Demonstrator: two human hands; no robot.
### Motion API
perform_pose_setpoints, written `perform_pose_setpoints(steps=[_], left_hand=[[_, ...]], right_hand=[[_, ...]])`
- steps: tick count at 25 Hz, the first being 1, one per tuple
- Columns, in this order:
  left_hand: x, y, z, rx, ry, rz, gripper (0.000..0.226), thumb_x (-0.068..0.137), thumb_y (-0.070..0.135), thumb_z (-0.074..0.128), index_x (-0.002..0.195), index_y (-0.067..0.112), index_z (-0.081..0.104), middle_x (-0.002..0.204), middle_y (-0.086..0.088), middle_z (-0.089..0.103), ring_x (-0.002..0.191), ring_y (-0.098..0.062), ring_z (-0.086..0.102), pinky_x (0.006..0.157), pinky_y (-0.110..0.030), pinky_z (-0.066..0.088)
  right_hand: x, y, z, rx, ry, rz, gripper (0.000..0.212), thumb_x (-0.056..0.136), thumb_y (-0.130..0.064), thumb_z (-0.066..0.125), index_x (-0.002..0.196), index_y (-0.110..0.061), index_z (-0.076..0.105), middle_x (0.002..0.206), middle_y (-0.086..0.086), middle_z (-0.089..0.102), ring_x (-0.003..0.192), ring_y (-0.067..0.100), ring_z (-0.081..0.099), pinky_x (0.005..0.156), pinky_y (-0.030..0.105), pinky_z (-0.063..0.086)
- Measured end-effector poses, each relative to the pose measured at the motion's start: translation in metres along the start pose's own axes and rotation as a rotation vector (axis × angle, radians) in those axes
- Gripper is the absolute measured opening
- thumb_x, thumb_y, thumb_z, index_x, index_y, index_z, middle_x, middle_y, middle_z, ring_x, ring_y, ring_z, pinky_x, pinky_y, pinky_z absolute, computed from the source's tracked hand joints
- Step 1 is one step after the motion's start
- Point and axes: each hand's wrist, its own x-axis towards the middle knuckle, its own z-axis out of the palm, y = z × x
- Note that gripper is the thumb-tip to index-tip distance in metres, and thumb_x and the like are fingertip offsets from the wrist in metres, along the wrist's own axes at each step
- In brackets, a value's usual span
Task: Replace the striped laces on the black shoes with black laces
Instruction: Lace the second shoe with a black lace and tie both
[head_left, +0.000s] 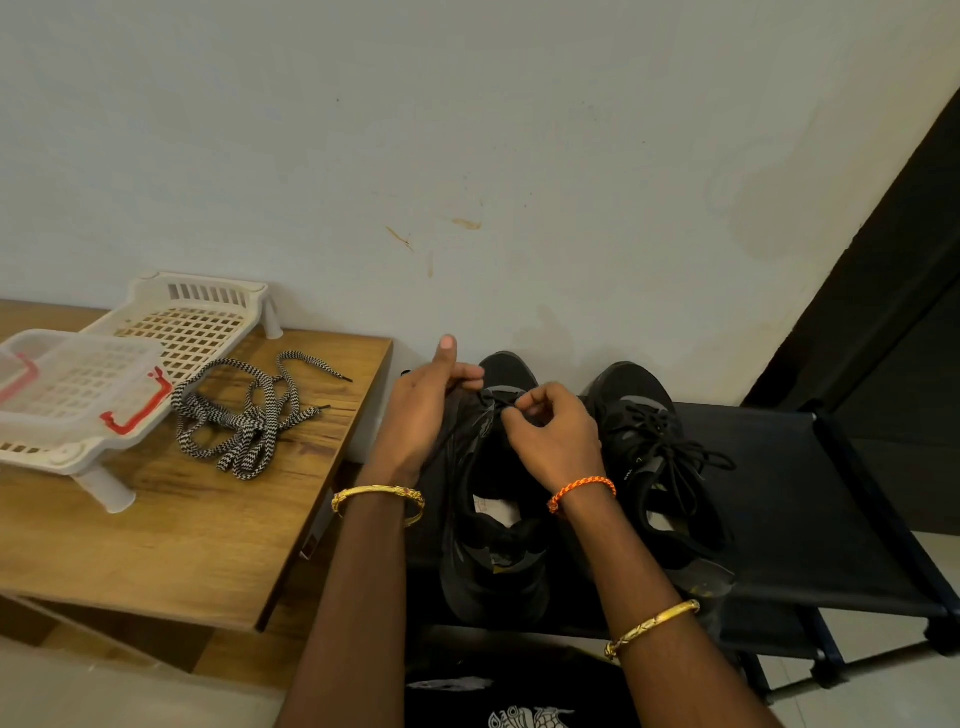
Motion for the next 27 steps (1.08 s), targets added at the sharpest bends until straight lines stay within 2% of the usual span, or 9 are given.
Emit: perform_pose_setpoints(steps=[2,5,8,12,17,21,23,25,27], left_hand=[[-0.005,0.012,0.001,-0.108,-0.117,0.054,0.055,0.099,0.045,0.028,0.096,0.013,0.072,0.101,-0.002,0.073,0.104,-0.009,0.064,0.099,-0.026,0.041],[-0.01,0.023,0.001,-0.257,-0.286,0.101,0.045,0.1,0.028,0.028,0.111,0.007,0.067,0.116,-0.006,0.069,0.116,-0.013,0.059,0.103,-0.029,0.039],[-0.009,0.026,-0.003,-0.342,-0.318,0.091,0.043,0.088,0.008,0.032,0.12,0.011,0.061,0.122,-0.003,0.066,0.115,-0.013,0.06,0.091,-0.026,0.05],[-0.004,0.016,-0.009,-0.188,0.104,0.075,0.035,0.09,-0.007,0.047,0.114,0.011,0.066,0.108,0.0,0.071,0.102,-0.001,0.064,0.089,-0.021,0.051],[0.002,-0.007,-0.022,-0.262,0.482,-0.116,0.009,0.08,0.006,0.071,0.088,0.01,0.07,0.095,-0.009,0.071,0.093,-0.016,0.067,0.086,-0.026,0.053],[0.006,-0.017,-0.034,-0.412,0.648,-0.376,0.01,0.089,0.009,0.056,0.084,0.015,0.063,0.08,0.001,0.064,0.065,-0.008,0.057,0.06,-0.021,0.045],[0.009,-0.019,-0.037,-0.405,0.712,-0.477,0.009,0.087,0.008,0.051,0.09,0.011,0.06,0.086,-0.001,0.057,0.07,-0.012,0.052,0.061,-0.025,0.043],[0.009,-0.018,-0.036,-0.157,0.699,-0.391,0.024,0.084,0.009,0.053,0.107,0.015,0.056,0.105,-0.004,0.054,0.093,-0.018,0.052,0.082,-0.033,0.046],[0.004,-0.013,-0.025,0.038,0.51,-0.075,0.036,0.084,0.011,0.058,0.117,0.026,0.054,0.12,0.003,0.052,0.112,-0.016,0.049,0.096,-0.035,0.044]], right_hand=[[-0.002,-0.008,0.0,0.128,-0.029,-0.125,0.013,0.079,-0.016,0.065,0.079,-0.027,0.059,0.092,-0.007,0.066,0.092,0.009,0.061,0.09,0.036,0.049],[-0.009,-0.018,0.003,0.237,-0.227,-0.288,0.02,0.083,-0.009,0.066,0.101,-0.017,0.061,0.095,-0.01,0.067,0.089,-0.005,0.06,0.08,0.015,0.047],[-0.012,-0.026,0.001,0.5,-0.291,-0.259,0.012,0.088,-0.003,0.062,0.099,-0.006,0.064,0.077,0.001,0.067,0.074,0.009,0.063,0.076,0.025,0.052],[-0.003,-0.026,-0.024,0.609,-0.202,-0.172,0.013,0.087,-0.006,0.063,0.077,-0.012,0.069,0.06,-0.002,0.064,0.059,0.008,0.059,0.063,0.018,0.05],[0.013,-0.006,-0.051,0.569,0.0,-0.135,0.012,0.087,-0.004,0.063,0.076,-0.008,0.067,0.051,-0.006,0.059,0.052,0.005,0.055,0.057,0.013,0.047],[0.021,0.006,-0.06,0.646,0.166,-0.026,0.008,0.086,-0.004,0.065,0.08,-0.008,0.067,0.061,0.0,0.061,0.052,0.005,0.056,0.057,0.016,0.051],[0.022,0.007,-0.061,0.65,0.228,0.001,0.005,0.087,-0.003,0.064,0.086,-0.005,0.068,0.069,0.002,0.062,0.055,0.005,0.058,0.059,0.017,0.053],[0.019,0.005,-0.058,0.583,0.166,-0.039,0.013,0.088,-0.001,0.06,0.087,-0.01,0.068,0.074,0.002,0.063,0.061,0.005,0.058,0.061,0.018,0.053],[0.012,-0.003,-0.049,0.504,0.0,-0.124,0.02,0.089,0.001,0.059,0.085,-0.017,0.068,0.076,0.001,0.066,0.063,0.002,0.059,0.061,0.015,0.052]])
